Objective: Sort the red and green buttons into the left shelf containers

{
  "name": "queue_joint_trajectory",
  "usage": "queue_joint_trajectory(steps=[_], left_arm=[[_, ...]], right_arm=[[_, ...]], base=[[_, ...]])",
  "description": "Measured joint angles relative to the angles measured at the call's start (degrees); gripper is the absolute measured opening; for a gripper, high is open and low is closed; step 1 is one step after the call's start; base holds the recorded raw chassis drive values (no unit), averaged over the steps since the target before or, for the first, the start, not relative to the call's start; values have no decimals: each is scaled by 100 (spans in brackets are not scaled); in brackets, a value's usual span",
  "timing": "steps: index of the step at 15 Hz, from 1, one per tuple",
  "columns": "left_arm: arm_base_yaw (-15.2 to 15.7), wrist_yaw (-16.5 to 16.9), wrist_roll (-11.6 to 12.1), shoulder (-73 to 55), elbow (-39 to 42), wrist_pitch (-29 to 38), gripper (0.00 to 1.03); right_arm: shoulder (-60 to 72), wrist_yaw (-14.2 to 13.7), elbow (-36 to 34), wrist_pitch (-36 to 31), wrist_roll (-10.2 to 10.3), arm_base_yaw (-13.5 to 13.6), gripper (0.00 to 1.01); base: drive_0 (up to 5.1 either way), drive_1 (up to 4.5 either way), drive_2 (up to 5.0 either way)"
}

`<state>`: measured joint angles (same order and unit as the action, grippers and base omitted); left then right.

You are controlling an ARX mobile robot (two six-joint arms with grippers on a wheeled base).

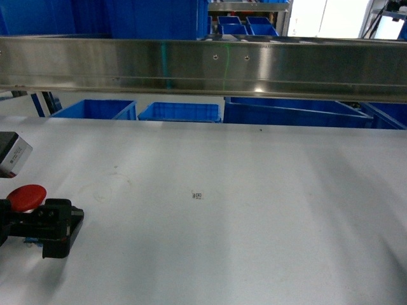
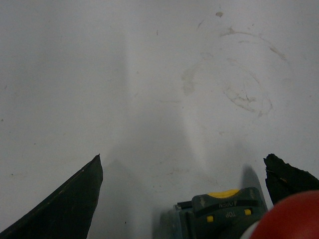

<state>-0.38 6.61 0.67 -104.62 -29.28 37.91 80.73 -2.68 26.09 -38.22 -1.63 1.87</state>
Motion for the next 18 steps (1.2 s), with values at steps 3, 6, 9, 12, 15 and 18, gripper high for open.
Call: queue_joint_trajectory(steps=[3, 6, 9, 12, 15, 18], left_arm=[[11, -140, 131, -153, -35, 111, 81], [74, -195, 205, -201, -50, 216, 51], [136, -68, 229, 48, -50, -109, 28], [212, 247, 138, 1425, -79, -612, 27], [494, 361, -223, 3554, -944, -1532, 27], [415, 192, -219, 3891, -868, -1475, 27]], right_arm=[[-2, 0, 0, -4, 0, 0, 26], [0, -2, 0, -2, 0, 2, 26], [0, -2, 0, -2, 0, 0, 26], [0, -4, 0, -2, 0, 0, 26], [-2, -9, 0, 0, 0, 0, 26], [0, -9, 0, -2, 0, 0, 26]], base=[[0, 0, 0], [0, 0, 0], [0, 0, 0], [0, 0, 0], [0, 0, 0], [0, 0, 0]])
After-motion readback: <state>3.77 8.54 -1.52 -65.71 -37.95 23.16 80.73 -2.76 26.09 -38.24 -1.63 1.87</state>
